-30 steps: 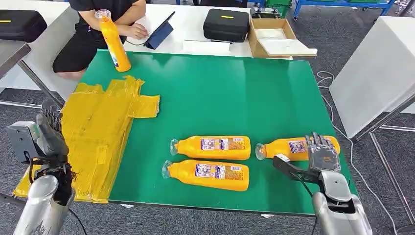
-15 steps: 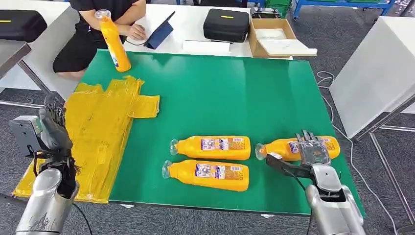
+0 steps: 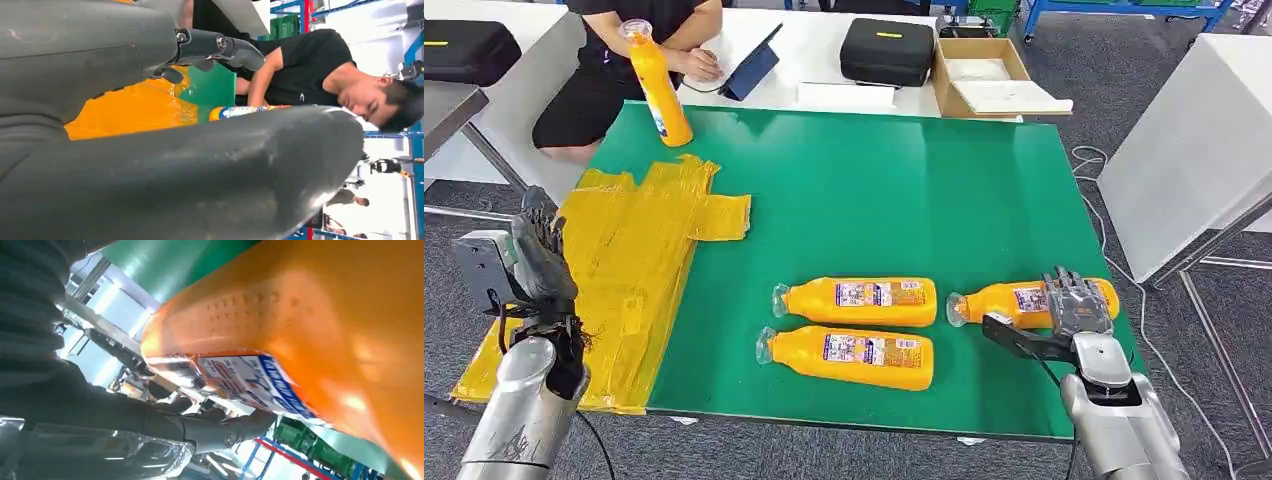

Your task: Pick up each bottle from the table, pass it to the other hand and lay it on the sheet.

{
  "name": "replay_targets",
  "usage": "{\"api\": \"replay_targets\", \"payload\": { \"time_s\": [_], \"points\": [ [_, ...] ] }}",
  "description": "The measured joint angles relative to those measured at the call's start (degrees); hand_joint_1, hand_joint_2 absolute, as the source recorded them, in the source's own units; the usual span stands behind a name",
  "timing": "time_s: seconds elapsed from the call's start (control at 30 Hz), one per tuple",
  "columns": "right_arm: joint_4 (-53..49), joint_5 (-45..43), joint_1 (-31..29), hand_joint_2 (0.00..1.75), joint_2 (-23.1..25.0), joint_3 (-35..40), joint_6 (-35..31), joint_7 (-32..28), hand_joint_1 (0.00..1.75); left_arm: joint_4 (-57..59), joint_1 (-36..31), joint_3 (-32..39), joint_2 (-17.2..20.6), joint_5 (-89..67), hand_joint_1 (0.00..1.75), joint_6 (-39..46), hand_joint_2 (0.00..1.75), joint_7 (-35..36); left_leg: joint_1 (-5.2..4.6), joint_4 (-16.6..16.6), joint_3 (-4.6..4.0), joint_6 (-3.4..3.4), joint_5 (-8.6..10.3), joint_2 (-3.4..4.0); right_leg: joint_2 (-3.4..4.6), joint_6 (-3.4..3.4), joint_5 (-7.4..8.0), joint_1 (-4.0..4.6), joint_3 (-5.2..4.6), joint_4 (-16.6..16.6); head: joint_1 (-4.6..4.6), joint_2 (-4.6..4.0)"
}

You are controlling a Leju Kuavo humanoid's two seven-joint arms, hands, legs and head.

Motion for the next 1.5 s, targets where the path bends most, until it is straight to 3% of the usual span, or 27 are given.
{"api": "replay_targets", "payload": {
  "time_s": [0.4,0.7,1.5],
  "points": [
    [8.8,0.0,-4.7,1.75,-3.1,2.7,-3.7,-1.0,0.00,4.0,-2.1,-1.8,1.9,3.1,0.00,0.8,0.00,-2.2,0.00,0.0,0.02,0.00,0.02,0.05,0.03,0.07,0.06,0.04,0.05,0.0,-0.02,0.00],
    [11.8,0.0,-6.8,1.75,-3.1,3.7,-2.7,-1.2,0.00,4.2,-0.2,-1.7,3.7,4.5,0.00,0.8,0.00,-2.9,0.00,0.0,0.02,0.09,0.09,0.03,0.03,0.06,0.07,0.05,0.07,0.0,-0.02,0.00],
    [17.5,0.0,-10.8,1.75,-1.6,9.4,-5.9,-2.9,0.00,2.9,2.8,0.0,3.7,4.1,0.00,0.8,0.00,-3.8,0.00,0.0,0.00,-0.03,0.38,0.12,0.10,-0.13,0.44,0.06,-0.02,0.0,0.02,0.00]
  ]
}}
